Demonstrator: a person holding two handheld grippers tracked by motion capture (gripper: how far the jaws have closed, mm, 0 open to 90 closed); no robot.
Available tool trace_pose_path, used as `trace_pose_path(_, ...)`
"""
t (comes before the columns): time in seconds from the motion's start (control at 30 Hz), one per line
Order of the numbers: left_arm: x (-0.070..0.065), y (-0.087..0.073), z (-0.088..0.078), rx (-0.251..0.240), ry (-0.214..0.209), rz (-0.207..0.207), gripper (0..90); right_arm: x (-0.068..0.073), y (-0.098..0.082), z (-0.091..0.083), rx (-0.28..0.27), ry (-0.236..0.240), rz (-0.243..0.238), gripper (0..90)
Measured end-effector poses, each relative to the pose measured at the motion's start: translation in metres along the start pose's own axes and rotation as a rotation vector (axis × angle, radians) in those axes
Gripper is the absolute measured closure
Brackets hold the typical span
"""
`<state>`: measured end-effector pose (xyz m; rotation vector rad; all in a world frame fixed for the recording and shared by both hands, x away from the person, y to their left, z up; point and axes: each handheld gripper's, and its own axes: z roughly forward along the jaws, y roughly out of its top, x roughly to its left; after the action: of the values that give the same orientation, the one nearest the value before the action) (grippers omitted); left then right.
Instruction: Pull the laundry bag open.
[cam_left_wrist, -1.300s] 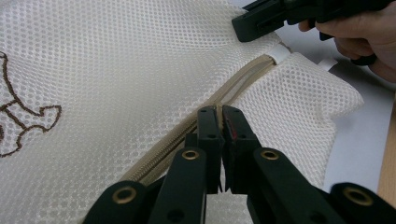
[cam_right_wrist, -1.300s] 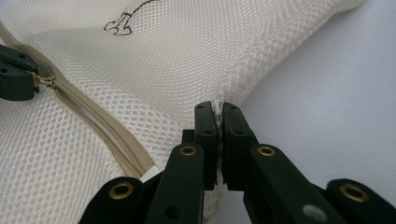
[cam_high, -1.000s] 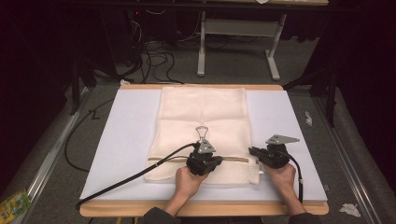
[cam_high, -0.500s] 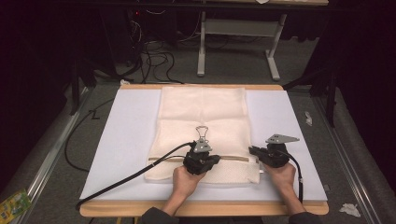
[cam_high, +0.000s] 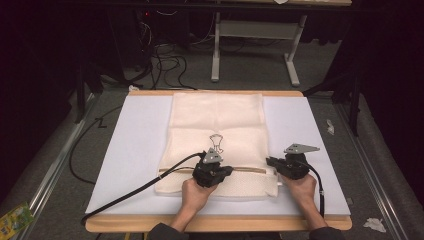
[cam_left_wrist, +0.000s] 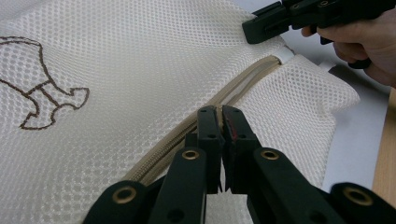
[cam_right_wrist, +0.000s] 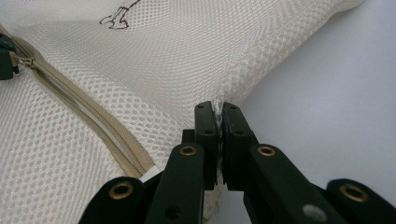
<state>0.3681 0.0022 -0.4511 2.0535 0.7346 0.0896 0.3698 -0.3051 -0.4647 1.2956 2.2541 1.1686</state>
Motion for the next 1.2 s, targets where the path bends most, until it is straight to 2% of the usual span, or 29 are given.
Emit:
trace_pose_path(0.67,0.000,0.000,-0.006,-0.004,-0.008,0.007,86.8,0.001,0.000,-0.001,-0.011,0.008,0.003,87.4)
trace_pose_path(0.73,0.000,0.000,-0.007,-0.003,0.001,0.016,86.8,0.001,0.000,-0.001,-0.006,0.003,-0.005,87.4)
trace_pose_path(0.93,0.005,-0.001,-0.016,-0.017,0.009,0.005,86.8,-0.001,0.001,-0.001,-0.009,0.002,-0.005,87.5)
trace_pose_path(1.2,0.006,-0.003,-0.018,-0.023,0.005,-0.003,86.8,0.001,0.000,-0.002,-0.022,-0.003,-0.011,87.5)
